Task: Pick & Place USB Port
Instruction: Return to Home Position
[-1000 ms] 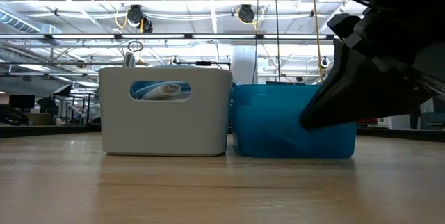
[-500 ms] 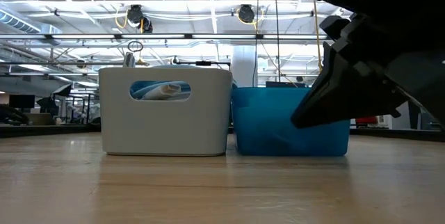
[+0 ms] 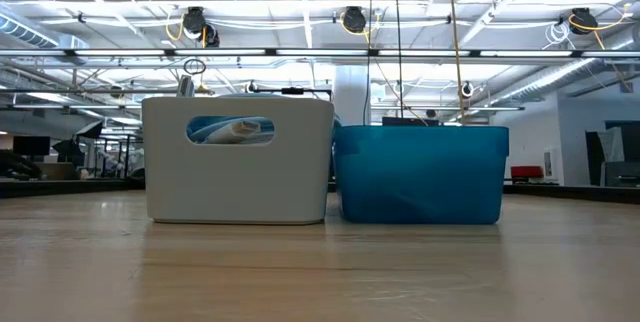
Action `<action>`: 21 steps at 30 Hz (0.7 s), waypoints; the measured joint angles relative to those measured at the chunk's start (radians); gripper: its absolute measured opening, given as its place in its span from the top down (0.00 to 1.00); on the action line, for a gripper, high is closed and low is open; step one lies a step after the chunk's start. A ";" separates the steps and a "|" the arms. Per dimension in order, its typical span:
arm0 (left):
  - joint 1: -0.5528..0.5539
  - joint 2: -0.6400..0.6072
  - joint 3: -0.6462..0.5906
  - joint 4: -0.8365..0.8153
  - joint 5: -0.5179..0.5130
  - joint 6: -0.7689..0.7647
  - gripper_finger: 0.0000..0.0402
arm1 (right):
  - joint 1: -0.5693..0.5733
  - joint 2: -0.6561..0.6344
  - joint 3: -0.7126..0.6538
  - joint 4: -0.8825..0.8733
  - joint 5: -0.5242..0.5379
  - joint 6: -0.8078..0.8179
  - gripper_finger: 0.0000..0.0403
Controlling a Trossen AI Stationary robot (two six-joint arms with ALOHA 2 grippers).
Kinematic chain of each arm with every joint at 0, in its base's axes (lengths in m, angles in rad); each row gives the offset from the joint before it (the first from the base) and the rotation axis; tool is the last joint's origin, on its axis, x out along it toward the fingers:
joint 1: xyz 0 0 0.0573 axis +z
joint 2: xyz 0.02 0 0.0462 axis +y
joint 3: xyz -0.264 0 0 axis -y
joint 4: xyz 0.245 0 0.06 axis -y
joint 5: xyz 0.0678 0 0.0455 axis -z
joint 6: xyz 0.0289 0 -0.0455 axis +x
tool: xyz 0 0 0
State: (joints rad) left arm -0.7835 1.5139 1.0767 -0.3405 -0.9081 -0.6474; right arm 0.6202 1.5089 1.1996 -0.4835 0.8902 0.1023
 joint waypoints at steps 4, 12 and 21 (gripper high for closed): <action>0.005 0.000 0.000 0.000 0.000 -0.002 1.00 | -0.141 -0.361 -0.193 0.120 -0.125 -0.077 1.00; 0.002 0.000 0.000 -0.001 0.001 -0.001 1.00 | -0.291 -1.004 -0.715 0.426 -0.500 -0.043 1.00; 0.033 -0.018 -0.055 -0.094 -0.003 0.138 1.00 | -0.184 -1.178 -0.952 0.427 -0.503 -0.012 1.00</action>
State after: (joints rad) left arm -0.7503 1.4964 1.0213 -0.4342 -0.9108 -0.5092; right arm 0.4364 0.3309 0.2479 -0.0570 0.3874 0.0903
